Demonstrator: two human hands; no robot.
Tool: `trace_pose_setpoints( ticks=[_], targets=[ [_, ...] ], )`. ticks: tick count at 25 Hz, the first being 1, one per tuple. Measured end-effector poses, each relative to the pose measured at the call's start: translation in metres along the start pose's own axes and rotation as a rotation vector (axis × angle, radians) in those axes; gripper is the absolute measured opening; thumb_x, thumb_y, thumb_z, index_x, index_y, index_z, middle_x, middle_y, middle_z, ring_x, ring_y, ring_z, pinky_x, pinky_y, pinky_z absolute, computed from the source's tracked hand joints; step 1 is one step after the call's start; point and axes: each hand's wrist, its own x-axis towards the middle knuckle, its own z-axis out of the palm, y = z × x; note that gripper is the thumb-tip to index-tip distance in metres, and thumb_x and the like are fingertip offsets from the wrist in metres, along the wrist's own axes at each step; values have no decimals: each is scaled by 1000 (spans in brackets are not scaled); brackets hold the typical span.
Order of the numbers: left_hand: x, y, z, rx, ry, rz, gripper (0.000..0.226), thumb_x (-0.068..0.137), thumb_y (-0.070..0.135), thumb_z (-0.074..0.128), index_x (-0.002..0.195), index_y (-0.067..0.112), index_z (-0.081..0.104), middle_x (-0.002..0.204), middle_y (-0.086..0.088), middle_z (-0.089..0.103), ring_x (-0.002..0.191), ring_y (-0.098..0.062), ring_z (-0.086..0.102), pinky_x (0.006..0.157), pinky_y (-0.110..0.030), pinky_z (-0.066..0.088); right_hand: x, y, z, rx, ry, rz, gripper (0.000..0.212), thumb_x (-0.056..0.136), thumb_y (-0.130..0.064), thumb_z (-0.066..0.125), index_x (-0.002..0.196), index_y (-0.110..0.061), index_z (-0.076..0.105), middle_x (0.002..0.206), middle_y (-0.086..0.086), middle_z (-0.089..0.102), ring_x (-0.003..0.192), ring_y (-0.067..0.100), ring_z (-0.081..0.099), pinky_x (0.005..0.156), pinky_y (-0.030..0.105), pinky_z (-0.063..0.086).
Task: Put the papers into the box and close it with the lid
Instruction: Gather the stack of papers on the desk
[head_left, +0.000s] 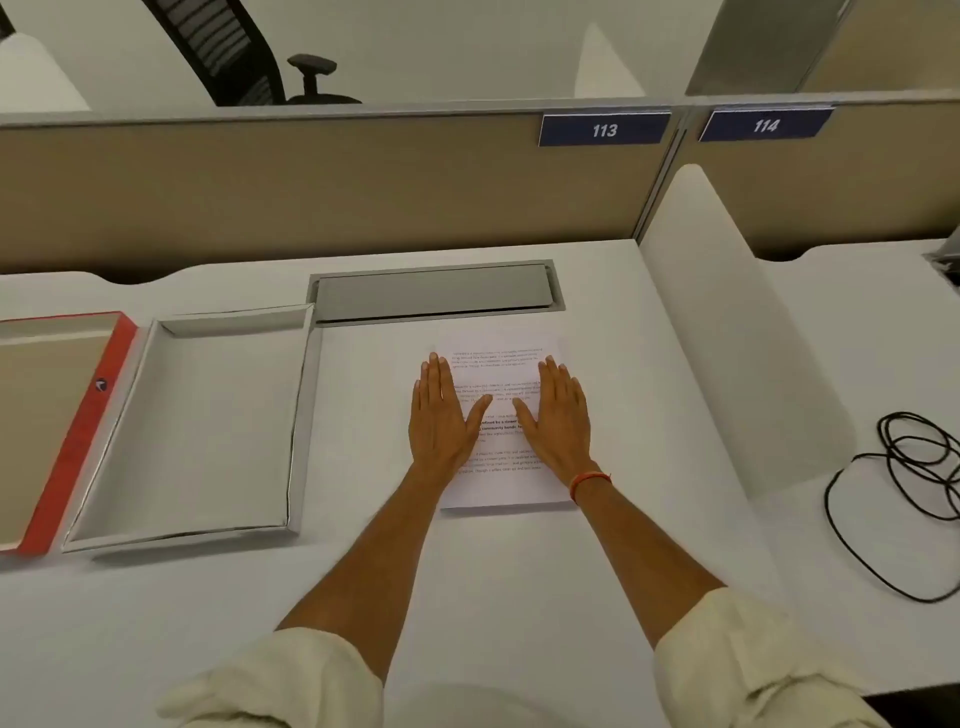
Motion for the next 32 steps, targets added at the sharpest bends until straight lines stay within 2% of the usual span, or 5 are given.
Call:
trace_pose_setpoints(
  ticks=[6, 12, 16, 25, 32],
  targets=[
    [6, 3, 5, -46, -25, -205, 87, 90, 53, 54, 153, 5, 16, 160, -16, 21, 146, -32, 28, 118, -45, 29, 10, 3, 3, -1, -19, 313, 90, 79, -55, 66, 144, -4, 30, 147, 19, 37, 134, 34, 37, 110, 45, 33],
    [31, 21, -9, -192, -160, -662, 90, 68, 45, 83, 134, 4, 38, 137, -17, 41, 127, -35, 45, 98, -48, 44, 31, 5, -8, 244, -145, 665, 88, 63, -53, 83, 127, -5, 46, 133, 19, 47, 125, 36, 45, 100, 49, 42],
    [40, 24, -15, -188, -248, -688, 71, 67, 36, 87, 122, 8, 52, 130, -17, 51, 118, -30, 50, 87, -38, 47, 33, 4, -10, 358, -166, 730, 77, 62, -43, 87, 122, -7, 56, 129, 19, 53, 120, 35, 49, 97, 48, 48],
    [51, 17, -13, -352, -324, -691, 70, 67, 29, 87, 123, 6, 53, 129, -15, 61, 117, -33, 60, 102, -47, 49, 43, 8, -13, 391, -222, 712, 68, 66, -37, 87, 120, -8, 57, 127, 18, 53, 117, 34, 51, 95, 42, 48],
    [43, 16, -3, -162, -282, -647, 73, 69, 52, 79, 125, 12, 53, 131, -12, 60, 122, -33, 55, 103, -45, 40, 46, 10, -13, 584, -192, 688, 84, 61, -23, 91, 124, 0, 41, 124, 17, 59, 110, 32, 62, 89, 37, 55]
  ],
)
